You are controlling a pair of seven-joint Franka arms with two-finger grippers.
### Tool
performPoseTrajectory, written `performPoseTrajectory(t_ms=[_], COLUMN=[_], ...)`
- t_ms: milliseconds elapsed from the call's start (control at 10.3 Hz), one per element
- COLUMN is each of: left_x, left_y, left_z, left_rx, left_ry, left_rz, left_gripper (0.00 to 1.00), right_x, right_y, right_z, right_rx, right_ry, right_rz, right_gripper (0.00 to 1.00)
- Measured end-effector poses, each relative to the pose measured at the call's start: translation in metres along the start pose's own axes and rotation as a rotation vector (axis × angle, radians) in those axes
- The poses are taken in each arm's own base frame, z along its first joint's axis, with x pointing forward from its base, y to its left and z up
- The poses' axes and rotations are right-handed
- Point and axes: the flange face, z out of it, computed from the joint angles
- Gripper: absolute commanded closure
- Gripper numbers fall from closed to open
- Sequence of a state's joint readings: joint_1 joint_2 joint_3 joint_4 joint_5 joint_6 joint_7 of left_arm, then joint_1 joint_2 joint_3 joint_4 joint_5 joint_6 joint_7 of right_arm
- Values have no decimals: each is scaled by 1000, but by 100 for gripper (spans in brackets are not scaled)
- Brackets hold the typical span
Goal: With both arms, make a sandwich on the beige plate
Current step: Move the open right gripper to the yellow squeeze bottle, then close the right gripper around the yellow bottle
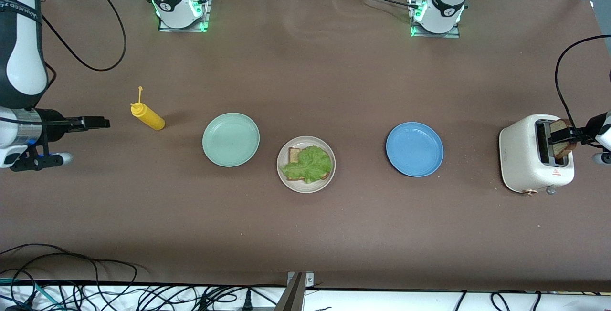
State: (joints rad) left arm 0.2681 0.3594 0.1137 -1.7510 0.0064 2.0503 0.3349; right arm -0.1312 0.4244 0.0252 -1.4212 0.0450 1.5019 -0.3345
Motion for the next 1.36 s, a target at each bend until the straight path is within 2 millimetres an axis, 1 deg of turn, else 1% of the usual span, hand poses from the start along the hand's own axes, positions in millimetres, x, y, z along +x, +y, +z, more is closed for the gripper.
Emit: performPoseTrajectory(t_ms=[97,292,487,584,681,876,1070,1362], left_x=[0,0,0,0,0,0,0,0], left_y=[0,0,0,0,0,0,0,0], left_z=[0,0,0,0,0,0,0,0], left_rx=[0,0,0,0,0,0,0,0], left_ry=[0,0,0,0,0,0,0,-1], left_rz=[0,0,0,0,0,0,0,0], left_gripper=[0,0,0,0,0,0,0,0], right_x=[-11,-45,-79,-88,-94,-97,-98,-100], right_y=[10,31,62,74,83,90,97,126], right_z=[10,40,69,81,95,122,151,209], right_rx=[8,81,179,205,225,237,277,347], right_ry=[27,97,172,207,251,335,411,559], right_rz=[-82,-268,-447,-525,-619,-791,-899,-1021], right_gripper=[0,0,0,0,0,0,0,0])
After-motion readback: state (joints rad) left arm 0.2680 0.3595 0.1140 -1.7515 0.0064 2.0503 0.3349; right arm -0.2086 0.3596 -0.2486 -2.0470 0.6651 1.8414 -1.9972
